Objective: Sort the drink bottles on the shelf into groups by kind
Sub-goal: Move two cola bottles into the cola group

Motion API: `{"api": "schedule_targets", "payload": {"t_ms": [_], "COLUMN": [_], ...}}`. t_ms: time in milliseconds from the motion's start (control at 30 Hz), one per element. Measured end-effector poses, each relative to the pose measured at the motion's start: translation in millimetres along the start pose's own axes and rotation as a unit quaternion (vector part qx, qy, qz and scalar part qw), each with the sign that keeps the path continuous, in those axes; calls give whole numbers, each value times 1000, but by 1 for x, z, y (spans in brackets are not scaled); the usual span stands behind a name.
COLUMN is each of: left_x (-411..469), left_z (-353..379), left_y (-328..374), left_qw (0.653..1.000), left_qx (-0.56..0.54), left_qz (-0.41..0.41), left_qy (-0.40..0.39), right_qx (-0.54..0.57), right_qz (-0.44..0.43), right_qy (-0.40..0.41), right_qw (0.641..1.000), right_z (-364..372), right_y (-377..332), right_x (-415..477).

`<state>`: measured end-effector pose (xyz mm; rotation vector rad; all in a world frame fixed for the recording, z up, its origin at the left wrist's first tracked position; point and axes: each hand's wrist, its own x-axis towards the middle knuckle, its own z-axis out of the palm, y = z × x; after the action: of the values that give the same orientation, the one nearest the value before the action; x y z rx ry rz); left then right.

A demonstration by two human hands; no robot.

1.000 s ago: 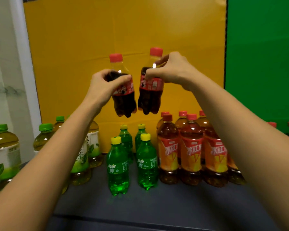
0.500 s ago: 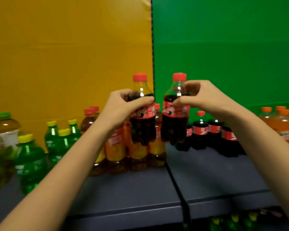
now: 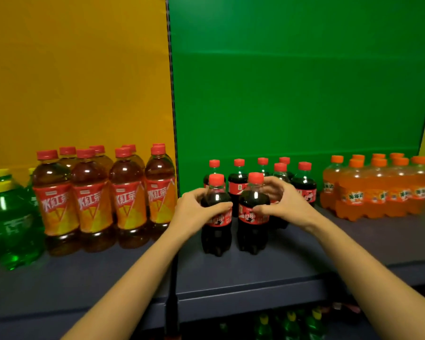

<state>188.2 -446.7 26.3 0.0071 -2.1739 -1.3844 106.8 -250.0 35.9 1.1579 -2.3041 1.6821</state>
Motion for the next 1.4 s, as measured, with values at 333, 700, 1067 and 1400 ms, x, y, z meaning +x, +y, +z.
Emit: {"api": "schedule_targets", "payload": {"t_ms": [333,700,1067,1400], "left_x": [-9,-6,12,13], "left_z": [7,8,22,32], "left_y": [-19,-41,-58,-58], "left_qw": [999,999,998,997], "left_qx": [-4,33,37,67], "left_qz": [-33,-14,12,42], "left_qy": [-37,-39,-49,27], "right_qx": [23,-70,-153,-220], "right_qz": [84,110,98,100], "right_qy": [-91,-17,12,58], "right_qw": [992,991,983,969], "right_z": [11,29,40,42], "right_y": [37,47,51,56], "right_x": [-19,-12,-10,-7]}}
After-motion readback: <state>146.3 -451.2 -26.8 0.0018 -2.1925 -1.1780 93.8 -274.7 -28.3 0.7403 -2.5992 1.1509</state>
